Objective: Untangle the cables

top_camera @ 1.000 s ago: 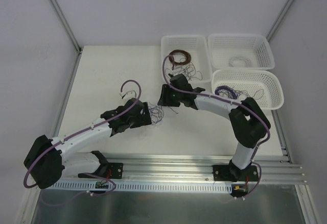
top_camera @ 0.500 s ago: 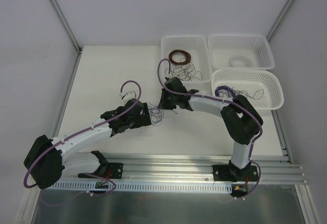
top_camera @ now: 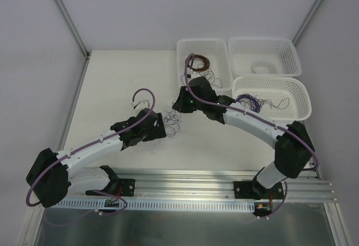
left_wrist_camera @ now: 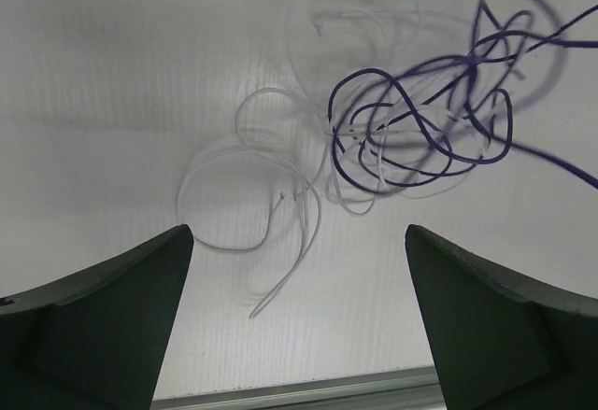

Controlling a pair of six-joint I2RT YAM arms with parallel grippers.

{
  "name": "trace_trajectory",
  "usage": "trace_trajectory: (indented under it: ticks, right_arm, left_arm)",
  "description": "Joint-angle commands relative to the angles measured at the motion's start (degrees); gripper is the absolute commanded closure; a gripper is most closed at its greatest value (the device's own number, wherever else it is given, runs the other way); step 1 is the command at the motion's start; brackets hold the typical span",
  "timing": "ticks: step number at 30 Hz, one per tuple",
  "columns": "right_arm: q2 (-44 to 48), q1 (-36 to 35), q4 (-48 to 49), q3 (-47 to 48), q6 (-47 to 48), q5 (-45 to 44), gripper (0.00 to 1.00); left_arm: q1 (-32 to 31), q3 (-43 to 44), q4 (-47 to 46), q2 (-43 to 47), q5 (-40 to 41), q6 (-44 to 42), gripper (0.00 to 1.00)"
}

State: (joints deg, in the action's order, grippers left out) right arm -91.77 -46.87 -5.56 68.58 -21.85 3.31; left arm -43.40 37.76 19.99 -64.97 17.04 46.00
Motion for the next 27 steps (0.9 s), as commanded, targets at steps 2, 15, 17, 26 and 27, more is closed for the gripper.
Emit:
trace_trajectory:
  ticks: [2, 15, 17, 26, 27]
  right_arm:
    - [8.8, -1.7, -3.0, 5.1, 5.1, -2.3, 0.99]
    - [12.2, -3.5, -9.6, 4.4, 8.7, -4.2, 0.99]
    - [11.9, -3.6, -10.2, 2.8, 8.7, -3.8, 0.99]
    - [15.6, -3.6, -13.8, 1.8, 16.4, 0.6, 0.99]
    - [15.9, -3.6, -13.9, 1.6, 16.7, 0.6, 0.99]
  left_arm:
    - [0.4, 0.6, -0.4, 0.7, -0.4, -0.5, 0.01]
    - [0.4, -0.4, -1.4, 7.5, -1.7, -1.9, 0.01]
    - [0.4, -0.8, -1.5, 9.2, -1.9, -2.0, 0.01]
    - [0.4, 0.2, -5.2, 10.7, -5.6, -2.8, 0.03]
    - [0.4, 1.3, -6.3, 10.1, -6.8, -2.9, 0.03]
